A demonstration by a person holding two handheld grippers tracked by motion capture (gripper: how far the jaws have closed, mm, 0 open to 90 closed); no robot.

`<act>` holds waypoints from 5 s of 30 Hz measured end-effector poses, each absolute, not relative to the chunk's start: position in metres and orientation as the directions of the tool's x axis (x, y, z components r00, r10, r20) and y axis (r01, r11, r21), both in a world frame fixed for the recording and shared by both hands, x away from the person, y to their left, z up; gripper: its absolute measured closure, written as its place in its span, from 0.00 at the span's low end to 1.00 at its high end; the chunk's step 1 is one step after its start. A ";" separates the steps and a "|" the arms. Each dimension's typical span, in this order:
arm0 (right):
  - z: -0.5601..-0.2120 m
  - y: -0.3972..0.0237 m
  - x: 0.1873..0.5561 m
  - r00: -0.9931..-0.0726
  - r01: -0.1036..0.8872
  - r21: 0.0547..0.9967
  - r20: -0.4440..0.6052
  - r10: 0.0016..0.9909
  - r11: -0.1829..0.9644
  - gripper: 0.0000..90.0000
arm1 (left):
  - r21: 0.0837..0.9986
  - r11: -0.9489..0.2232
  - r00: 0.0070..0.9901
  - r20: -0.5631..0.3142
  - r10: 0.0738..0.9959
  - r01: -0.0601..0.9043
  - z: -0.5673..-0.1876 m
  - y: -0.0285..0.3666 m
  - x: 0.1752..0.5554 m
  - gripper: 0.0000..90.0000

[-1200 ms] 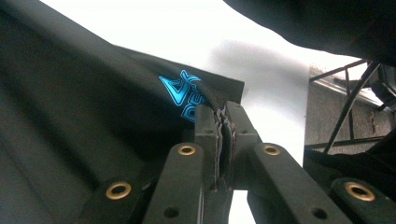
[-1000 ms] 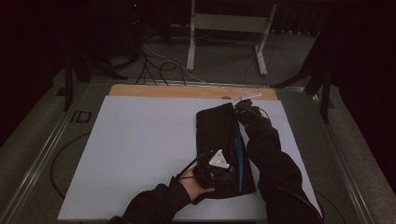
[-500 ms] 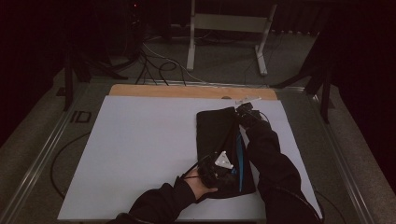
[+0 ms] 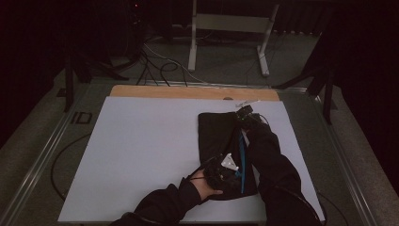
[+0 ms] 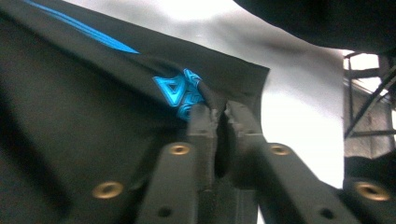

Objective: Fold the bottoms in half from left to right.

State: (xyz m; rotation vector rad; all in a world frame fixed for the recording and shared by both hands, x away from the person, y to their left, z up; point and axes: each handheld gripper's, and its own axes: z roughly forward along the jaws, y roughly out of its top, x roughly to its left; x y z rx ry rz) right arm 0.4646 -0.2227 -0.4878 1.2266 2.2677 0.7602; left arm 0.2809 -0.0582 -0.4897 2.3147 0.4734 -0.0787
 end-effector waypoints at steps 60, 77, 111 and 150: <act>-0.450 -0.265 0.252 -0.591 0.597 0.699 0.050 0.805 0.395 0.46 | 0.812 -0.373 0.801 -0.179 0.572 0.448 -0.466 0.170 0.259 0.00; -0.492 -0.271 0.242 -0.565 0.750 0.517 0.175 0.806 0.413 0.79 | 0.808 -0.338 0.768 -0.206 0.606 0.483 -0.482 0.187 0.253 0.00; -0.495 -0.292 0.224 -0.508 0.799 0.463 0.176 0.843 0.384 0.95 | 0.809 -0.326 0.765 -0.219 0.605 0.489 -0.486 0.187 0.253 0.00; -0.473 -0.291 0.236 -0.501 0.689 0.637 0.073 0.863 0.346 0.37 | 0.817 -0.320 0.772 -0.220 0.596 0.480 -0.487 0.188 0.255 0.00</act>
